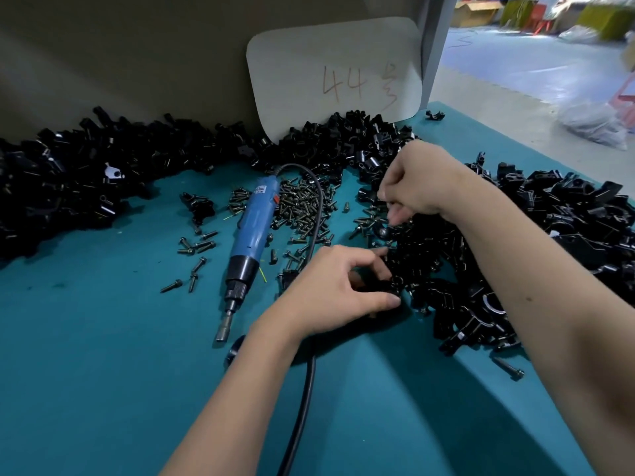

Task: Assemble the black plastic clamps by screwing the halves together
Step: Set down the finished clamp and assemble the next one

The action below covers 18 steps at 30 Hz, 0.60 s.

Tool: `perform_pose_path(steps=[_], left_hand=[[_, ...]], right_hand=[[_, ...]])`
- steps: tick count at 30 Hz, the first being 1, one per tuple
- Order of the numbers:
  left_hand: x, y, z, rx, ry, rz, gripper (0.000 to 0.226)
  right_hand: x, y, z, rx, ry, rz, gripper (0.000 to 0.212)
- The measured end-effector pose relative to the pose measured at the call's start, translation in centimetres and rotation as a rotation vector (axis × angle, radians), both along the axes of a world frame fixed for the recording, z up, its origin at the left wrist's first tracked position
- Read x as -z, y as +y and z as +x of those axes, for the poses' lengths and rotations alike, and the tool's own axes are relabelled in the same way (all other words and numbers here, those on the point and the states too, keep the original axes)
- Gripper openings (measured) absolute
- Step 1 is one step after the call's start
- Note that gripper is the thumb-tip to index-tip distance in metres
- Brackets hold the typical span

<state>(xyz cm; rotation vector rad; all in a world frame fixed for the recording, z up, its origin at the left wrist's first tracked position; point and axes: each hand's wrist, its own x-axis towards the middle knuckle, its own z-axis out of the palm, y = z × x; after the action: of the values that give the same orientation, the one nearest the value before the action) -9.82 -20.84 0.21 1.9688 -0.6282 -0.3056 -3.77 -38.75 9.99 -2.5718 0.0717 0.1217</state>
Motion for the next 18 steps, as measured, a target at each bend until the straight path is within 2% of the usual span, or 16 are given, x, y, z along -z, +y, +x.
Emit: perform_pose_path(steps=[4,6,10,12,15,18], left_hand=[[-0.5,1.7,0.5,-0.151,0.022,-0.183,0.021],[-1.1,3.4,1.2,-0.269,0.039,-0.326,0.023],[-1.5,6.4,2.3,-0.484,-0.025,-0.465,0.026],[-1.2,7.3,2.6,-0.55,-0.047,-0.489,0.022],[-1.0,7.9,2.8,-0.589,-0.049,-0.557,0.019],[-1.0,7.9,2.9,-0.58,-0.045,-0.58,0.017]], right_hand=[[1.6,0.3,0.4,0.167,-0.01,0.451,0.017],[2.5,0.6,0.6,0.141,0.027,0.528,0.018],[3.3,1.4,1.2,-0.097,0.032,0.186,0.014],[2.9,2.0,1.6,-0.167,0.0,0.143,0.016],[2.3,2.2,2.3,-0.209,-0.029,0.001,0.028],[2.6,2.2,2.6,-0.243,0.087,-0.214,0.037]])
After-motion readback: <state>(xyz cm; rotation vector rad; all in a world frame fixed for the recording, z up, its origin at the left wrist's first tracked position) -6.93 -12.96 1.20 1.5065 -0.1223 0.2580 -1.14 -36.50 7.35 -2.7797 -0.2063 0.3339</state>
